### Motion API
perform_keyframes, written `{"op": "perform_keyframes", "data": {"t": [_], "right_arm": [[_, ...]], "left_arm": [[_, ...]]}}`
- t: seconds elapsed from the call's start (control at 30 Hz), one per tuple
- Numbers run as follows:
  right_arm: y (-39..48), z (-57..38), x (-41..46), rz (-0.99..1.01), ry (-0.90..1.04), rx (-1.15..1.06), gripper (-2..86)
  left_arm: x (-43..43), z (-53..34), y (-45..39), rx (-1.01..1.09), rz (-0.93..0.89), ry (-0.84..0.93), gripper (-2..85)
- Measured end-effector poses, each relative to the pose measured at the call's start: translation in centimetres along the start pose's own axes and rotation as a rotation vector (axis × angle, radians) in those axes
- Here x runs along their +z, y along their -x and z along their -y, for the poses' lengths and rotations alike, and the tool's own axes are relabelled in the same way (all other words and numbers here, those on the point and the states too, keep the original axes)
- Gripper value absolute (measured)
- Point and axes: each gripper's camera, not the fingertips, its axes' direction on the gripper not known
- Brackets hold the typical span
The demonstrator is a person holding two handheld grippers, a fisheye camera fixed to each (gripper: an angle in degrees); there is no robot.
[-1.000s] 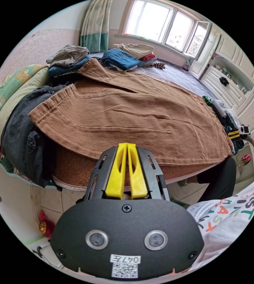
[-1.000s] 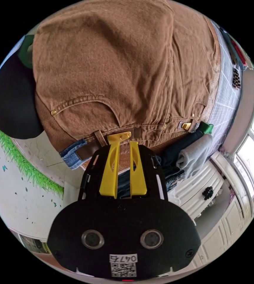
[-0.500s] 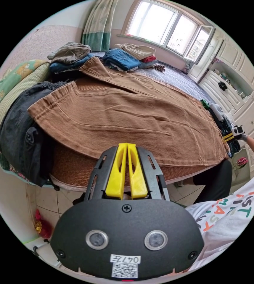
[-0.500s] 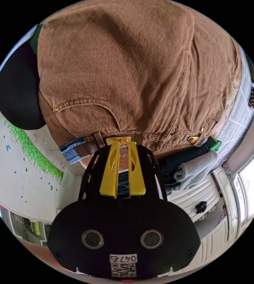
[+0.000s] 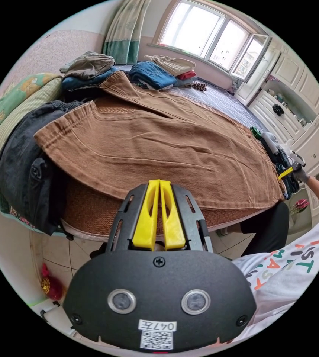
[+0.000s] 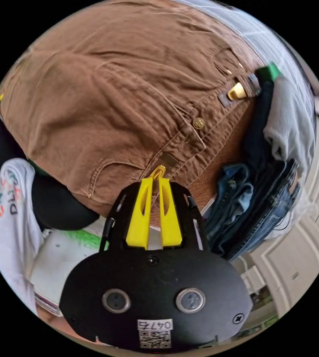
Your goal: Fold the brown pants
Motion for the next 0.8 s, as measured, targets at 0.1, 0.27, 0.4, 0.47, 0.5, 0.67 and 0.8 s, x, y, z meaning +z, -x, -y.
{"op": "perform_keyframes", "data": {"t": [0.1, 0.27, 0.4, 0.47, 0.5, 0.67, 0.8], "right_arm": [[-3.6, -2.6, 2.4, 0.103, -0.015, 0.125, 0.6], [-7.7, -6.5, 6.6, 0.214, -0.015, 0.289, 0.5], [-10.0, -9.2, 10.4, 0.253, 0.019, 0.422, 0.3], [-10.8, -10.4, 11.8, 0.267, 0.033, 0.474, 0.2], [-11.6, -11.6, 12.8, 0.294, 0.029, 0.53, 0.2], [-14.5, -21.1, 17.9, 0.52, -0.147, 0.88, 0.0], [-13.7, -30.2, 23.4, 0.763, -0.407, 1.21, -0.3]], "left_arm": [[-0.1, -0.1, 0.1, 0.001, -0.003, -0.001, -1.0], [-0.3, -0.2, 0.4, -0.007, -0.02, -0.008, -1.0], [-0.5, -0.3, 0.2, -0.006, -0.016, -0.009, -1.0], [-0.6, -0.3, -0.1, -0.002, -0.006, -0.009, -1.0], [-0.7, -0.3, -0.3, -0.001, -0.003, -0.01, -1.0], [-1.0, -0.4, -1.5, 0.019, 0.038, -0.017, -1.0], [-1.1, -0.4, -2.6, 0.045, 0.07, -0.019, -1.0]]}}
